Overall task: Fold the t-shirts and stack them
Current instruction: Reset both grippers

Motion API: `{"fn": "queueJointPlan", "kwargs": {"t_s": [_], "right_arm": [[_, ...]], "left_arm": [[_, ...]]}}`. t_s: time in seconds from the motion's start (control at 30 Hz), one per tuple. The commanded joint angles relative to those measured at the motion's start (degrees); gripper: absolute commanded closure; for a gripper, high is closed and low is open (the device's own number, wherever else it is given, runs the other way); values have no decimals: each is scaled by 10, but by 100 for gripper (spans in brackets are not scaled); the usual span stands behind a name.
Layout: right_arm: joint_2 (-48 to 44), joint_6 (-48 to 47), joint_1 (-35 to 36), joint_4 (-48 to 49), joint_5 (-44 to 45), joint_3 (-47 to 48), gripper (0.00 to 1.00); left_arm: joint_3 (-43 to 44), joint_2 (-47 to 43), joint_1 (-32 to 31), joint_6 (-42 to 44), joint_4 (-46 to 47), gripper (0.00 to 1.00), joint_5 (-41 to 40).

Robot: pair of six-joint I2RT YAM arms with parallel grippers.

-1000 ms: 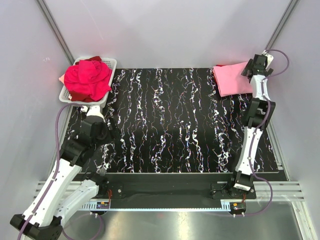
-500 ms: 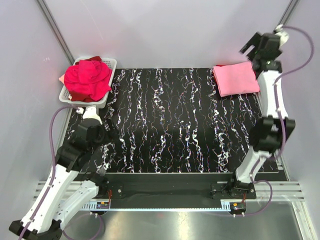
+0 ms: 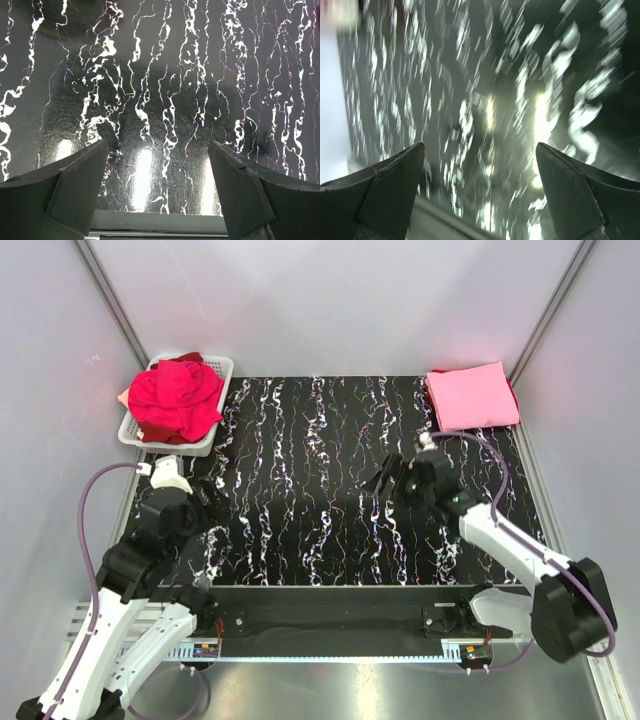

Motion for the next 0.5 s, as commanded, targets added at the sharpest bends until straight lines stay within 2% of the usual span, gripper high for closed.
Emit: {"fn": "queueJointPlan", "kwargs": {"t_s": [0.0,0.17,0.47], "right_arm": [[-57,32,52,96,-45,-59,0],[-83,16,60,143,-43,-126,0],[-47,9,68,190,-32,-139,0]], "left_arm": [[5,-10,-1,-6,13,13,-22],[5,-29,-1,-9,11,12,-31],[7,-24,0,-10,7,12,-37]]}}
